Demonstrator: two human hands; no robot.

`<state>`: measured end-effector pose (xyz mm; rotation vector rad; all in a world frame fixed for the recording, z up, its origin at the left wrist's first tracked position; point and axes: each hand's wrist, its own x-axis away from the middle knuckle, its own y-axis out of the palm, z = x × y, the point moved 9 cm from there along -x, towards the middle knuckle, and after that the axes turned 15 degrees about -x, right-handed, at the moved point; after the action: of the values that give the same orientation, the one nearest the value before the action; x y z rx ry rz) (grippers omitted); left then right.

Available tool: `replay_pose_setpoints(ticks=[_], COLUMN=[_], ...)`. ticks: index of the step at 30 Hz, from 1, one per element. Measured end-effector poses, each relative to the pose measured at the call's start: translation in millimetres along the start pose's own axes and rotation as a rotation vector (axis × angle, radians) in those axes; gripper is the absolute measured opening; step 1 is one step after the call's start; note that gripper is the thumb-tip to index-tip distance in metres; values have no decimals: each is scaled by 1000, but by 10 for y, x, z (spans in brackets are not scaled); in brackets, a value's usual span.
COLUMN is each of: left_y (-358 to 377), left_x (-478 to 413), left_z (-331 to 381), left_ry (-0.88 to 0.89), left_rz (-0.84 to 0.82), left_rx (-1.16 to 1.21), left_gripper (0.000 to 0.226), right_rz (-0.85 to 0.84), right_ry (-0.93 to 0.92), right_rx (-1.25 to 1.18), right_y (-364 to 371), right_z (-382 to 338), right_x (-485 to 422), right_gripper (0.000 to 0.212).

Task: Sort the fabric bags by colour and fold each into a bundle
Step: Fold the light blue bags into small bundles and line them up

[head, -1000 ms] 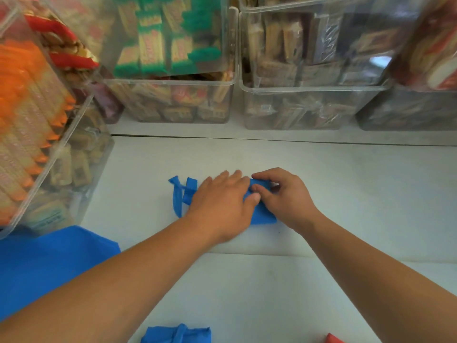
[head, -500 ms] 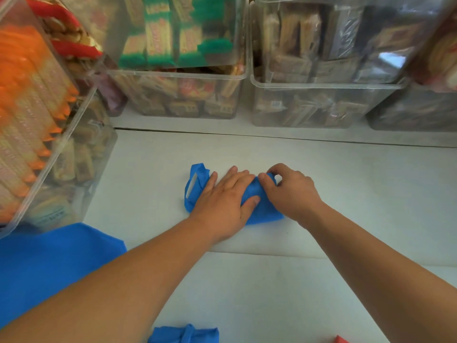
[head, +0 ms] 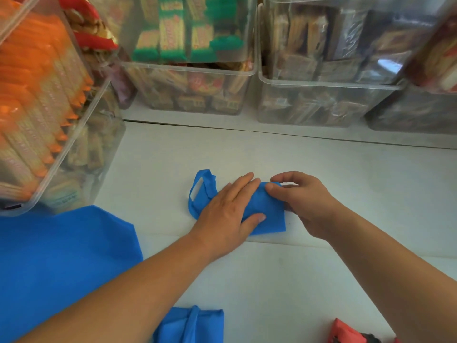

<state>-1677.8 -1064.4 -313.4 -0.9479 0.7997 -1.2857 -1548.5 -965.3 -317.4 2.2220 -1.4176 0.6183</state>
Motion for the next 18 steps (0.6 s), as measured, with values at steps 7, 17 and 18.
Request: replay_pose_setpoints(ticks=[7, 17, 18], left_y=[-623, -1457, -1474], left_x=[278, 1556, 1698], left_z=[187, 566, 605], left_ry=[-122, -399, -428], left_rz=[-37, -28, -8], left_rx=[262, 550, 603], left_gripper=[61, 19, 19], right_rz=[-129, -392, -409], right_ry=[-167, -186, -163], right_rx=[82, 259, 314], right_y=[229, 666, 693], right_z=[-452, -692, -648], right_x=[629, 2038, 2166], right_gripper=[15, 41, 37])
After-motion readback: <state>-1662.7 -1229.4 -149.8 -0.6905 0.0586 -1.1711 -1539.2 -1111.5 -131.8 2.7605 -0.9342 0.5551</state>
